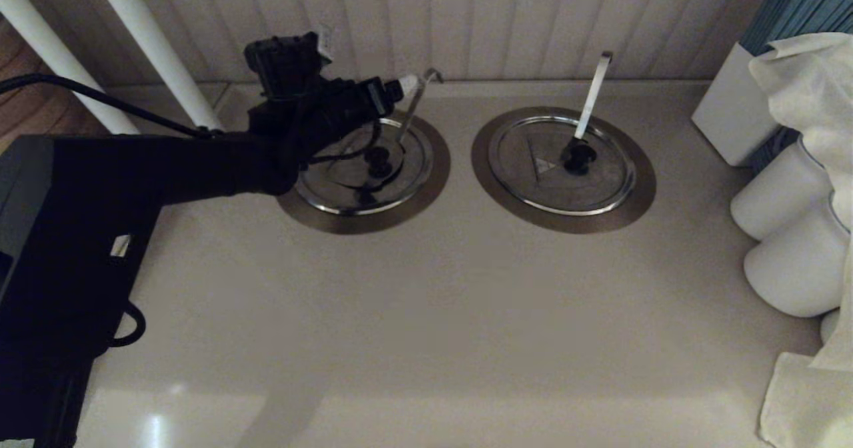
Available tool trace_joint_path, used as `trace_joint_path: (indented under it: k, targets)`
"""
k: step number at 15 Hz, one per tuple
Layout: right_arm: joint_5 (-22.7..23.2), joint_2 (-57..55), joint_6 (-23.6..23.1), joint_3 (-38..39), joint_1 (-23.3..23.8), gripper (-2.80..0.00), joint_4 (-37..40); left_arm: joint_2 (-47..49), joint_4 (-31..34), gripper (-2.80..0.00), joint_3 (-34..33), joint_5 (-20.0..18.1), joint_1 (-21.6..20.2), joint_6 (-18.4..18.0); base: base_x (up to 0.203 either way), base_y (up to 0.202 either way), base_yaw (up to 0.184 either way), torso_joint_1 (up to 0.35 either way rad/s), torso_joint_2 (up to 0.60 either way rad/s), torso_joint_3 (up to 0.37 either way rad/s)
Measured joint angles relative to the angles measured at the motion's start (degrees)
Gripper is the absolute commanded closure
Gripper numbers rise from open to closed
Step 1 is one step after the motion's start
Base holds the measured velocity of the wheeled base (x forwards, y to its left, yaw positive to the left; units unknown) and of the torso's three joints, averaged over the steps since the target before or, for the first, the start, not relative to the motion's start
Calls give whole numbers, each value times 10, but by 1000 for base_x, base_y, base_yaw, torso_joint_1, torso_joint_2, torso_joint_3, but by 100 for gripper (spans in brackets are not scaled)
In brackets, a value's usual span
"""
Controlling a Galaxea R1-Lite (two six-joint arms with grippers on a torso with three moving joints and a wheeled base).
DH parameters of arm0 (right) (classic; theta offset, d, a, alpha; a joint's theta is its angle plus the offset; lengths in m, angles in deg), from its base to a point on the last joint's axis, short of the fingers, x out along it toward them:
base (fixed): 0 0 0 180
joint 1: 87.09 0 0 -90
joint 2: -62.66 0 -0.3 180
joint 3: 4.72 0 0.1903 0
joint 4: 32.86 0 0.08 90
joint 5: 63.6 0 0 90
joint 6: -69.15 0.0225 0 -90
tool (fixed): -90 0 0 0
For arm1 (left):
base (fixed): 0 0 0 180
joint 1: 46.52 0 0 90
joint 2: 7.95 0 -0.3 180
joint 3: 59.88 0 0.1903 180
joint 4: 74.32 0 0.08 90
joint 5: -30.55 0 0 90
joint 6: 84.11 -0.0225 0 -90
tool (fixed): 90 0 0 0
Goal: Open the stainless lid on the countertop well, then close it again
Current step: Put the spoon in the groove
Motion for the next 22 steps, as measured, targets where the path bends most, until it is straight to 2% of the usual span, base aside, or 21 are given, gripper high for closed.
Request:
trace_joint_path:
  k: [1,2,4,6,7,9,10,11,14,18,22]
  targets:
    - [0,0,0,0,0,0,0,-3,32,-280,1,-9,4,7,0,0,0,0,0,0]
    - [0,0,0,0,0,0,0,-4,34,-280,-1,-15,13,22,0,0,0,0,0,0]
    - [0,0,0,0,0,0,0,1,-8,-280,-15,-18,26,31,0,0,0,0,0,0]
    - [0,0,0,0,0,0,0,9,-86,-280,-51,-25,31,20,0,0,0,0,0,0]
    - [0,0,0,0,0,0,0,12,-126,-280,-73,-33,32,-7,0,0,0,0,0,0]
    - [0,0,0,0,0,0,0,22,-183,-280,-99,-37,36,-106,0,0,0,0,0,0]
    - [0,0,0,0,0,0,0,29,-199,-280,-105,-32,36,-154,0,0,0,0,0,0]
    - [0,0,0,0,0,0,0,35,-200,-280,-106,-30,35,-181,0,0,0,0,0,0]
    - [0,0,0,0,0,0,0,59,-187,-280,-81,-18,35,-189,0,0,0,0,0,0]
    - [0,0,0,0,0,0,0,104,-168,-280,-9,25,27,-185,0,0,0,0,0,0]
    - [0,0,0,0,0,0,0,122,-150,-280,9,23,19,-185,0,0,0,0,0,0]
